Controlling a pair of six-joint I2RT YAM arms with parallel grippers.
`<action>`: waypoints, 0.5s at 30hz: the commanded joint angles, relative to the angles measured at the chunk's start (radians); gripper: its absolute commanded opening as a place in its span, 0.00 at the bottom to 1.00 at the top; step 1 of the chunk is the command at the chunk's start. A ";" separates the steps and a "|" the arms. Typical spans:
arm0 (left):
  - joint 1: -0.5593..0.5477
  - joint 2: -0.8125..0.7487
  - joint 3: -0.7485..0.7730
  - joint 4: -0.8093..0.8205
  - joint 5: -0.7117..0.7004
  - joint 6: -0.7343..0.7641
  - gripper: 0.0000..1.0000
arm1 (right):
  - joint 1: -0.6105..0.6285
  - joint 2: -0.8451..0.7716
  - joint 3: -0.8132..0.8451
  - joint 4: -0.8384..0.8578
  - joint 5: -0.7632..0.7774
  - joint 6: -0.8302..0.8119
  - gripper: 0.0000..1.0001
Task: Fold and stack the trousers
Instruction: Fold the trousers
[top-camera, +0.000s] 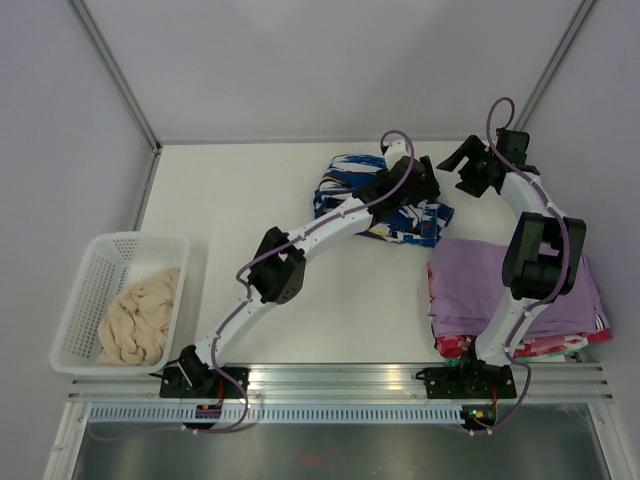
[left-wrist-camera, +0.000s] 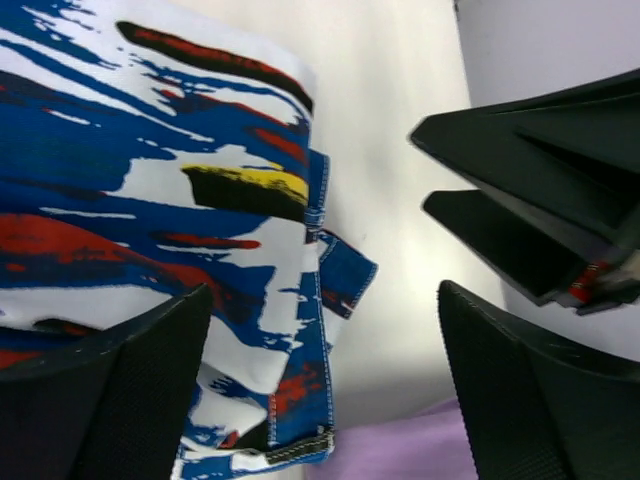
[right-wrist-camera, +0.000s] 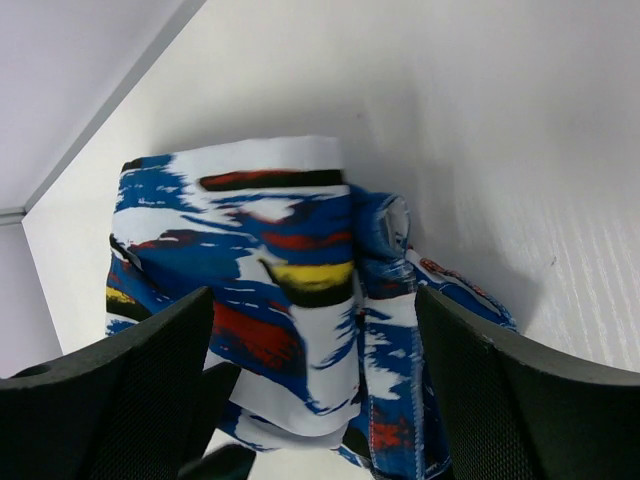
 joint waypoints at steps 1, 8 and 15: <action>-0.011 -0.126 0.003 0.043 -0.015 0.069 1.00 | 0.003 -0.047 0.011 0.027 -0.018 -0.005 0.88; 0.047 -0.303 -0.083 -0.007 -0.079 0.198 1.00 | 0.003 -0.068 0.031 -0.004 -0.024 -0.031 0.88; 0.231 -0.637 -0.633 0.058 -0.020 0.109 0.96 | 0.008 -0.102 -0.017 0.012 -0.069 -0.014 0.88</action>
